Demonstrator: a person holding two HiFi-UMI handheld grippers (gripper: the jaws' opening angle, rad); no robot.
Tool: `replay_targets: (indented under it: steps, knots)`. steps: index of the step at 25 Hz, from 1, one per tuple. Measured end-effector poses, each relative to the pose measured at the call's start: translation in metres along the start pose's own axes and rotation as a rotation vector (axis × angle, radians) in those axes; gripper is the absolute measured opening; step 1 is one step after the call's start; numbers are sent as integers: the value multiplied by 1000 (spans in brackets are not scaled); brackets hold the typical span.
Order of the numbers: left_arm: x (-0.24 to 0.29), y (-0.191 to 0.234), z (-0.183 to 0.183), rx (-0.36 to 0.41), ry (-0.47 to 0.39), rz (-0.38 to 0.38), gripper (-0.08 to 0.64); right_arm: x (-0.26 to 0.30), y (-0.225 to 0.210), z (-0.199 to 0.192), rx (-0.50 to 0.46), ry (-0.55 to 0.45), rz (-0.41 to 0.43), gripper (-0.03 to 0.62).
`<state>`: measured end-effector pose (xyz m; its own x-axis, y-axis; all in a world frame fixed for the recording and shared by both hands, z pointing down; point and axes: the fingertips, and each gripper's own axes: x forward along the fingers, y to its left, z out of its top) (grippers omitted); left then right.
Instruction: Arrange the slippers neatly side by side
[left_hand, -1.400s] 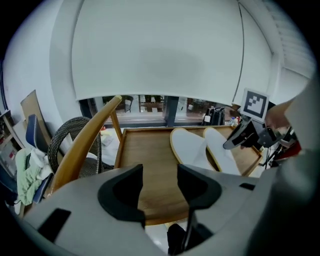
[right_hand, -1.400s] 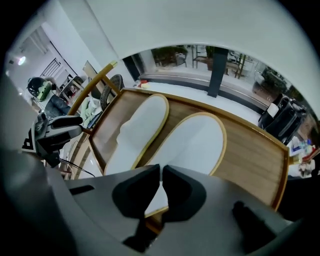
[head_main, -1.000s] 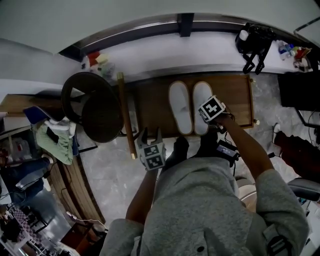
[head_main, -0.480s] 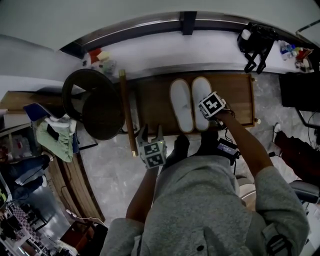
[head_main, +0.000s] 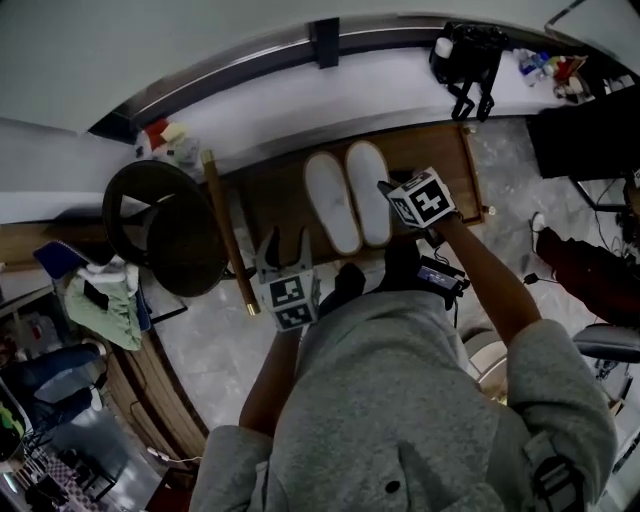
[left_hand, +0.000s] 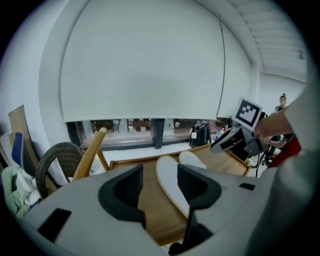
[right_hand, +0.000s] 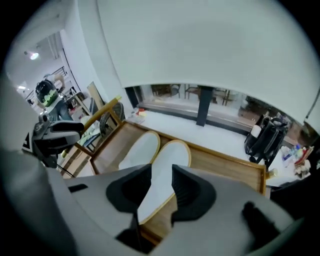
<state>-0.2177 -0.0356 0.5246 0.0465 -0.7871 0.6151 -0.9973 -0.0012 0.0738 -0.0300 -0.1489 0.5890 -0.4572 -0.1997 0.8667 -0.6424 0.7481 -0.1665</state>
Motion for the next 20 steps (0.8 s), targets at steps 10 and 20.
replay_targets:
  steps: [10, 20]
  knots:
    - [-43, -47, 100, 116, -202, -136, 40, -162, 4, 61, 56, -535, -156, 40]
    - [-57, -53, 120, 92, -223, -145, 15, -225, 8, 44, 163, -705, -200, 31]
